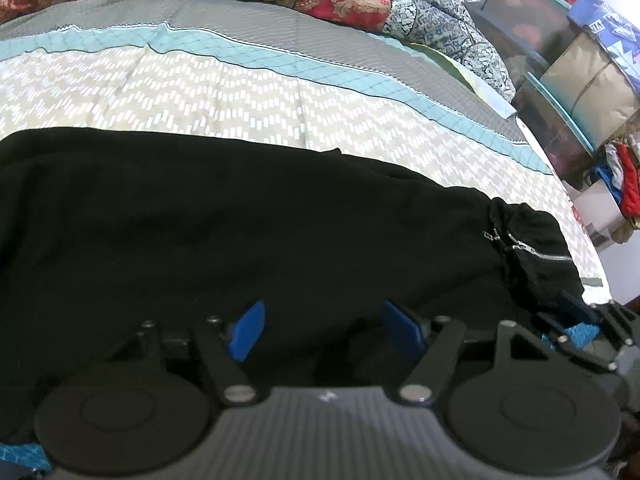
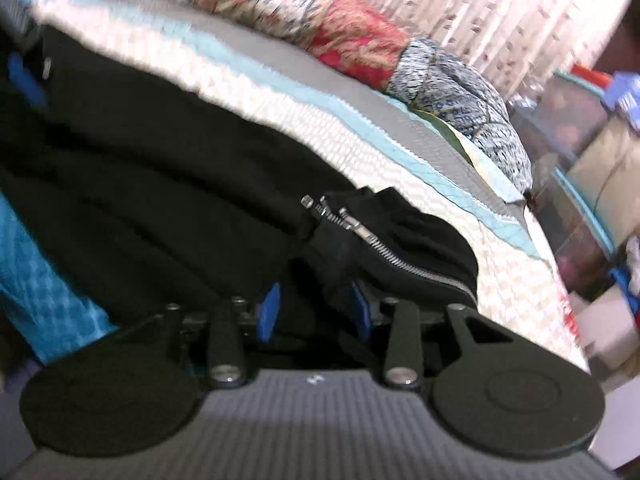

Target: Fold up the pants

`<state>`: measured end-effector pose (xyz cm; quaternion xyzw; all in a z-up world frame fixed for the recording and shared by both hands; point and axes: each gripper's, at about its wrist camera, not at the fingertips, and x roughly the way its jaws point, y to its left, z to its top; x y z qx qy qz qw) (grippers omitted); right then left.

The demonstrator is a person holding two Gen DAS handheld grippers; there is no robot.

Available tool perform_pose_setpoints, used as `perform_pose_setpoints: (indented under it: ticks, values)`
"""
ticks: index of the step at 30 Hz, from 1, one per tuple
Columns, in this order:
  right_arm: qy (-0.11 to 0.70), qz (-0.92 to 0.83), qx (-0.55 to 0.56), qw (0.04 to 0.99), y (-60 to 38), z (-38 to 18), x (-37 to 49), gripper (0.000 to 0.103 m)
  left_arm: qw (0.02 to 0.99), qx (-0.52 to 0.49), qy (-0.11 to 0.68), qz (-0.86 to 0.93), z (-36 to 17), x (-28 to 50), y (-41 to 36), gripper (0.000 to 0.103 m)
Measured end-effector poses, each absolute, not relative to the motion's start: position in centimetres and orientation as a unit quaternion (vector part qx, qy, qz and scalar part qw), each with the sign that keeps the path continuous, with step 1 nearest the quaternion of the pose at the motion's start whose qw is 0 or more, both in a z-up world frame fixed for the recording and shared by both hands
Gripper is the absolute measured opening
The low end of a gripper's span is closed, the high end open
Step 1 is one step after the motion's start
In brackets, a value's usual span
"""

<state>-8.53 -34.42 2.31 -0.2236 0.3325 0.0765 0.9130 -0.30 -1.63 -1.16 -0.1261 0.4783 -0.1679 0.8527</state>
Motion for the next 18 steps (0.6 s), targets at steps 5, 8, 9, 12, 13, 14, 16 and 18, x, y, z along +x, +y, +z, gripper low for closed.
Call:
perform_pose_setpoints:
  ticks: [5, 8, 9, 12, 13, 14, 16, 18]
  values:
    - [0.322, 0.039, -0.109, 0.94, -37.0, 3.8, -6.9, 0.04, 0.852, -0.12, 0.482, -0.166, -1.4, -0.2, -2.0, 0.068]
    - [0.345, 0.014, -0.043, 0.938, -38.7, 2.2, -4.6, 0.038, 0.85, -0.111, 0.489, -0.158, -1.9, -0.1, -2.1, 0.068]
    - [0.369, 0.003, -0.027, 0.929, -39.3, 1.1, -3.4, 0.038, 0.85, -0.107, 0.493, -0.155, -2.1, -0.1, -2.1, 0.068]
    - [0.397, -0.017, -0.027, 0.917, -39.4, -1.1, -1.9, 0.036, 0.849, -0.112, 0.493, -0.155, -1.9, -0.4, -1.5, 0.068]
    - [0.4, -0.02, -0.029, 0.916, -39.1, -0.6, -1.9, 0.036, 0.85, -0.116, 0.488, -0.157, -1.5, -0.7, -1.1, 0.068]
    - [0.398, -0.023, -0.029, 0.917, -38.8, 0.0, -2.0, 0.036, 0.854, -0.121, 0.481, -0.159, -1.0, -0.9, -0.5, 0.068]
    - [0.374, -0.02, -0.019, 0.927, -38.3, 1.3, -3.1, 0.037, 0.862, -0.13, 0.464, -0.157, 0.1, -1.6, 1.1, 0.072]
    - [0.353, -0.012, -0.006, 0.936, -37.6, 2.3, -4.8, 0.038, 0.873, -0.142, 0.443, -0.146, 1.2, -2.6, 3.2, 0.076]
